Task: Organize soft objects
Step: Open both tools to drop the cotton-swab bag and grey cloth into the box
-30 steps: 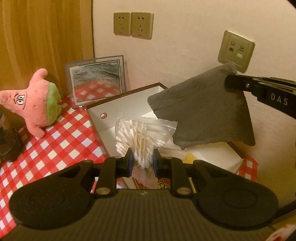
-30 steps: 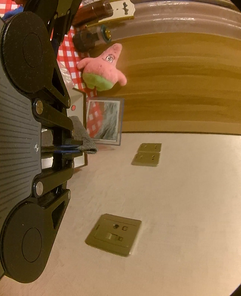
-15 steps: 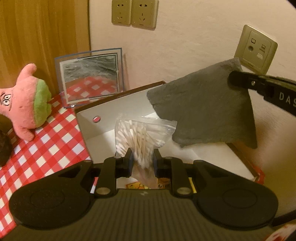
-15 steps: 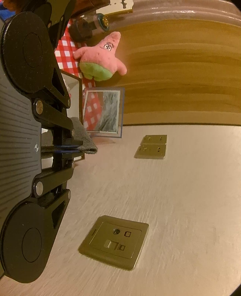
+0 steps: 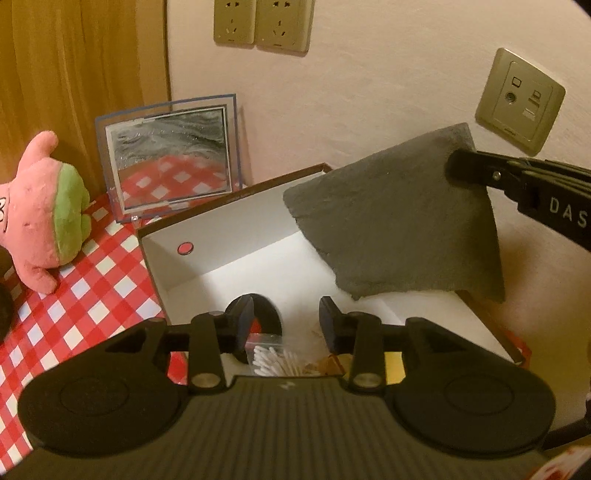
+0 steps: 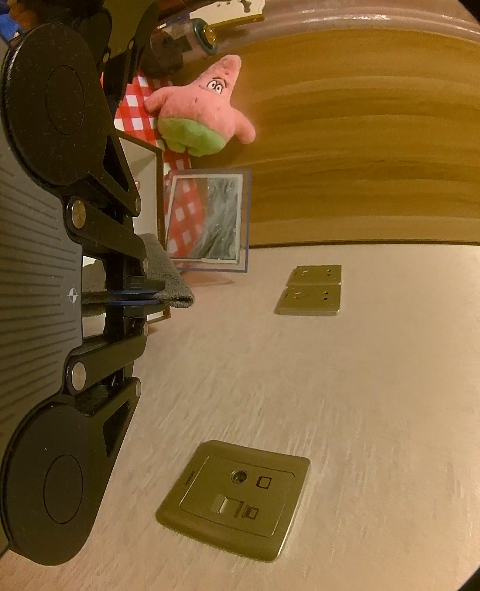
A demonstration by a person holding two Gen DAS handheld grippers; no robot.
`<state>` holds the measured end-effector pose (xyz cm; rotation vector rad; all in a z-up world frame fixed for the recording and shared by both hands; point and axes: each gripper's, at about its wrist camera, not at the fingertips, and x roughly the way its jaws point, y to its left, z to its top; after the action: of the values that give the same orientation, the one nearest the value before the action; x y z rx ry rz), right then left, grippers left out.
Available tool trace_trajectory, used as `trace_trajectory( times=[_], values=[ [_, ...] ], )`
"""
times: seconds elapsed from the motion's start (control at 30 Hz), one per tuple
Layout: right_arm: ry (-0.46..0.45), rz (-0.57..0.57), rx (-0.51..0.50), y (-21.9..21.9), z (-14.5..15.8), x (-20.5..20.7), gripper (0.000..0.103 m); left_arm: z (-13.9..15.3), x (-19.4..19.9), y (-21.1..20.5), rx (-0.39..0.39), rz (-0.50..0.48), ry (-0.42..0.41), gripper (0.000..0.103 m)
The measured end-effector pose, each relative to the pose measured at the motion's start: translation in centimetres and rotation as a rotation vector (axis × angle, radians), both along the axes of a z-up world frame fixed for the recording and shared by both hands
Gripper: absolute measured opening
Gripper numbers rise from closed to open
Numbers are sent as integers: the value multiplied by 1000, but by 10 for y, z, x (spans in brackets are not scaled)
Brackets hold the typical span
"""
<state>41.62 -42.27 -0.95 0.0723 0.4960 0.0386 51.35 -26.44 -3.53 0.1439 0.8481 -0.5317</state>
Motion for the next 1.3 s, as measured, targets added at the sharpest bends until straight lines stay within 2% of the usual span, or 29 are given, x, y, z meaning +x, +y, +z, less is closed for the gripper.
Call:
trace_trajectory(
  times=[0.27,0.43,0.47,0.57,0.6,0.9,1.03,1.17,1.3],
  values=[
    [7,4,17,3,-8,13,3,0,1,10,-1,13,13,35],
    [206,111,68,9,-36,17,9,-2,0,15,-1,9,26,37],
    [230,123,71,10,-41,14,16,-2,0,16,0,7,28,38],
    [282,128,93,11,-54,3,51,-5,-3,19,5,2,37,38],
    [289,121,97,10,-58,-2,56,-7,-4,21,8,0,41,38],
    [381,91,151,3,-63,-24,58,-9,-22,26,3,-20,66,38],
    [400,86,148,4,-62,-35,60,-6,-35,28,-6,-27,68,40],
    [398,62,156,6,-61,-47,66,-5,-51,34,-17,-28,70,41],
    [396,40,159,10,-61,-61,66,-3,-70,45,-24,-10,72,41]
  ],
)
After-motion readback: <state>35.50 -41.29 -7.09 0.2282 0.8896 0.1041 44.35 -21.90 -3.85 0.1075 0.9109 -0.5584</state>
